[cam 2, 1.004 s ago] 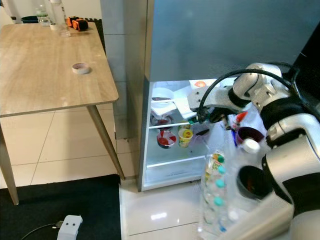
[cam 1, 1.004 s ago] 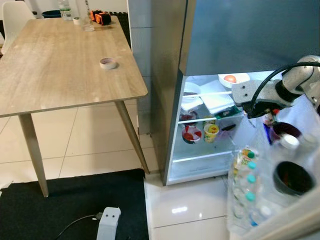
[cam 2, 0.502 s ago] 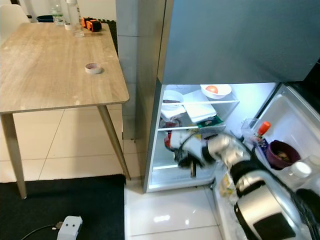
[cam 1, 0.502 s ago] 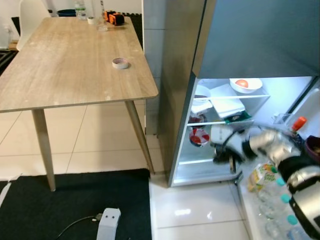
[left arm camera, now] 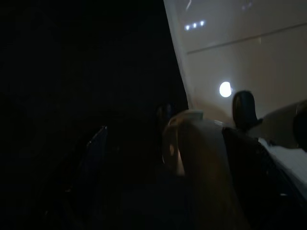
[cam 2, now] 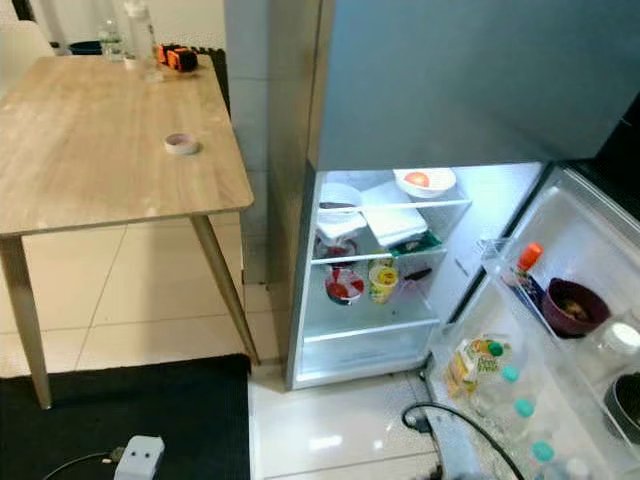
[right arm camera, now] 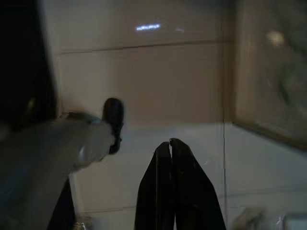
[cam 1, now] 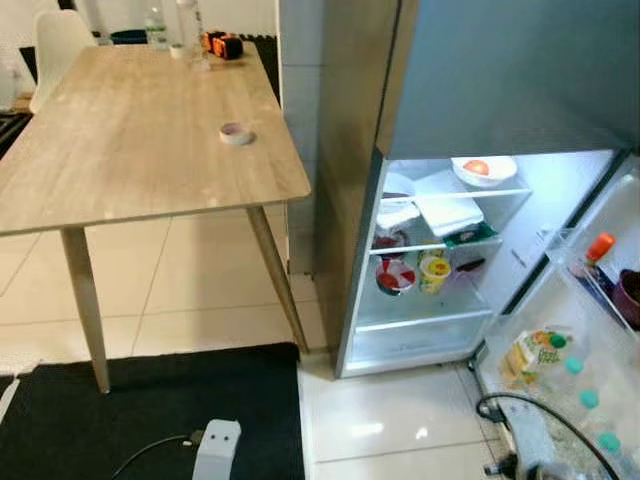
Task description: Restocking fridge
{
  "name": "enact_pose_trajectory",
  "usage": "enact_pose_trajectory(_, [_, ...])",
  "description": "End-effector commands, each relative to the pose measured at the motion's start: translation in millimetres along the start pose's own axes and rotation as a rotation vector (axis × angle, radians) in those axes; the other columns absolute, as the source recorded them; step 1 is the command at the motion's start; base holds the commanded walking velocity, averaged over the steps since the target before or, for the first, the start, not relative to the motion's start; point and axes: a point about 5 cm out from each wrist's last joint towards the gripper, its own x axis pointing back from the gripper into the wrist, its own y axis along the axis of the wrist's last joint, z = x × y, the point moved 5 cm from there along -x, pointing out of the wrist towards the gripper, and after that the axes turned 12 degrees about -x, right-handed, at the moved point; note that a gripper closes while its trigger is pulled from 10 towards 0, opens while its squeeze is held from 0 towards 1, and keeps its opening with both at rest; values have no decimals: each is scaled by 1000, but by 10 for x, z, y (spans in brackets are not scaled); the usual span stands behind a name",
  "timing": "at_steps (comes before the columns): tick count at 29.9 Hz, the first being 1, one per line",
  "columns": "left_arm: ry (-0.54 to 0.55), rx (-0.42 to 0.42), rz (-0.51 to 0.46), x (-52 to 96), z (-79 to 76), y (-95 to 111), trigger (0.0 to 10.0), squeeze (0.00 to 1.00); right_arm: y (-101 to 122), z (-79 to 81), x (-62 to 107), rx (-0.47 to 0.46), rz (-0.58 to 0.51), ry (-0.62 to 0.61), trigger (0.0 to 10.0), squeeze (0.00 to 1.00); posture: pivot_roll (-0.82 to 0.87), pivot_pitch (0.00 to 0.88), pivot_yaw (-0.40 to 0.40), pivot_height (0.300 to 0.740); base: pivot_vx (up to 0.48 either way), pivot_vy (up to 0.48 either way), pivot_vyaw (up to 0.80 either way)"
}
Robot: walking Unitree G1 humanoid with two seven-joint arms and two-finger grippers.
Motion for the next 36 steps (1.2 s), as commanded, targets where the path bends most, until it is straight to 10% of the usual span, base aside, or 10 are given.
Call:
enact_pose_trajectory(1, [20,22,10,2,13,-23,10000,0,-177,-66,9,-60,35,-48,10000,0,6,0,-69,740,0,0,0])
enact_pose_trajectory(10, [47,81,9,8,89,-21,10000,0,-392,14,6,-168,44,-33,10000,0,-9,0,-63,740,0,0,-267])
enact_pose_trajectory(36, [-30,95,26,-2,-25,-34,10000,0,-230,157,-35,-51,5,-14,10000,0,-5,0,-57,740,0,-61,-522])
